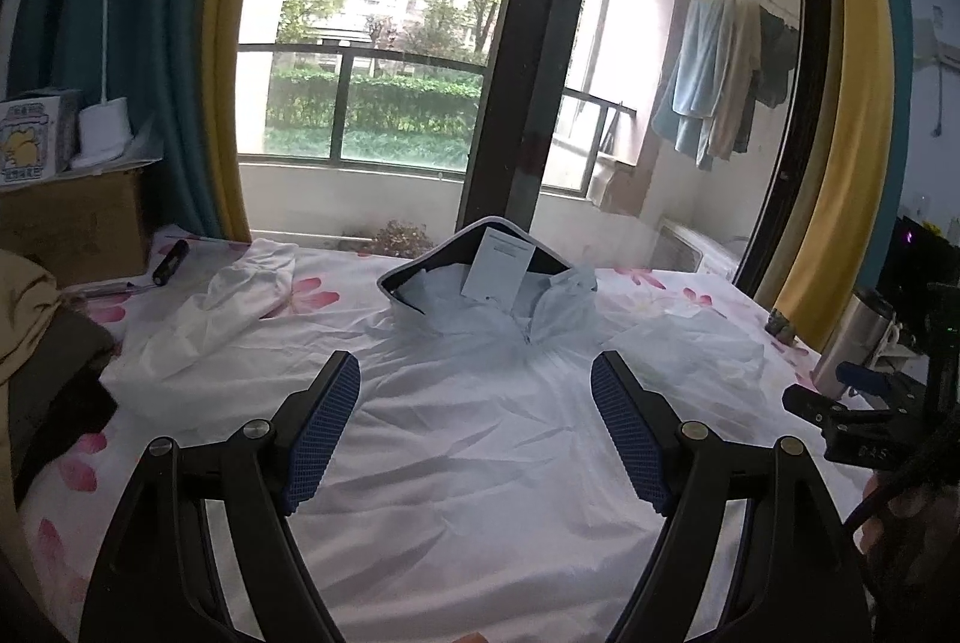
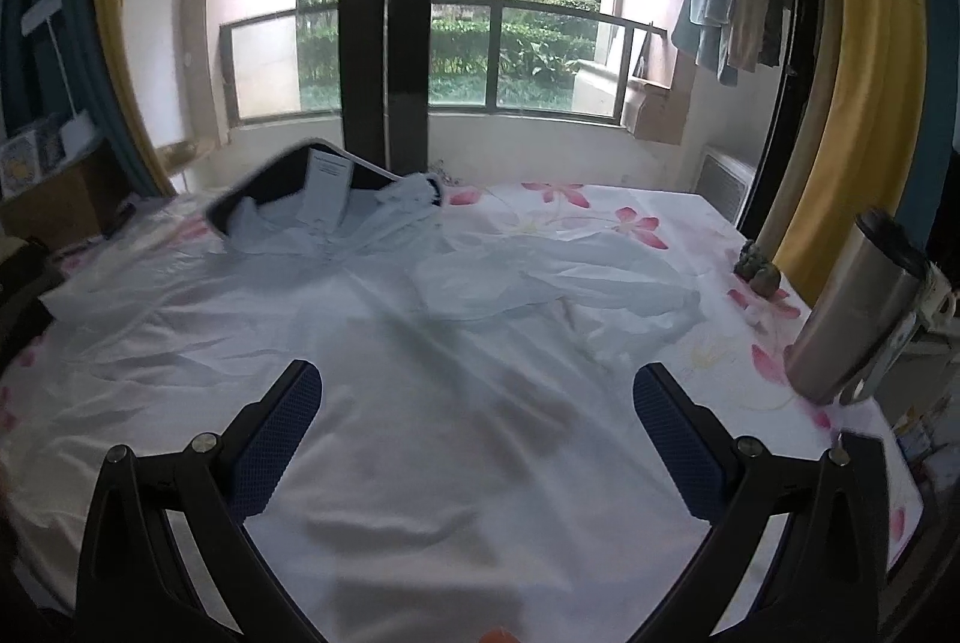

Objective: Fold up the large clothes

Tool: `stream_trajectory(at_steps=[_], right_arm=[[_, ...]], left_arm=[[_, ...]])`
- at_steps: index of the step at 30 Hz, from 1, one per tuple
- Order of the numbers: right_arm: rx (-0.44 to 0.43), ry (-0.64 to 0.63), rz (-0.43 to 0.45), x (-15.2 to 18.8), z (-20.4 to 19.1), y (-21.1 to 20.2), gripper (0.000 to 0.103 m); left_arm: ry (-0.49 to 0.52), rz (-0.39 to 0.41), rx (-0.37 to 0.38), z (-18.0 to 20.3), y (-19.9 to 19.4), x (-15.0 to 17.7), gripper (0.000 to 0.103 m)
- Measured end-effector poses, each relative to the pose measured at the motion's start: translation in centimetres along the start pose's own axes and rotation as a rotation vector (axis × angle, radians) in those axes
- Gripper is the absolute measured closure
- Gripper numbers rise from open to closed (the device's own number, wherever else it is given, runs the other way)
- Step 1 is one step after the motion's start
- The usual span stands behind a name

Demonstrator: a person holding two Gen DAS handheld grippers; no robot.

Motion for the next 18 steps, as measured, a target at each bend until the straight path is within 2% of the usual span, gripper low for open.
stream_trajectory(at_steps=[7, 9, 11, 15, 18], right_arm=[[-0.001, -0.139, -0.02, -1.2, 0.1, 4.7, 0.002], [-0.009, -0.18, -0.034, -1.5, -0.2, 6.2, 0.01], [-0.024, -0.212, -0.056, -1.7, -0.7, 7.6, 0.022], [-0.051, -0.306, -0.098, -1.5, -2.5, 10.6, 0.033], [-0.047, -0.382, -0.144, -0.7, -3.7, 12.8, 0.037]], left_arm=[[-0.002, -0.06, -0.028, -1.4, 3.0, 0.0, 0.021], [-0.009, -0.075, -0.037, -2.0, 3.8, 0.2, 0.021], [-0.023, -0.092, -0.047, -2.7, 4.6, 0.4, 0.021], [-0.048, -0.125, -0.065, -4.3, 6.0, 0.9, 0.021], [-0.066, -0.15, -0.078, -5.5, 7.0, 1.2, 0.021]])
Point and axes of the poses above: each gripper's, at about its wrist camera, not at the fingertips, and y roughly the way its jaws point, z to its right, x to its underside, the point moved 8 cm from there along y, roughly the way its jaws point, and after that the axes turned 13 degrees about x, right-handed, at the moved point
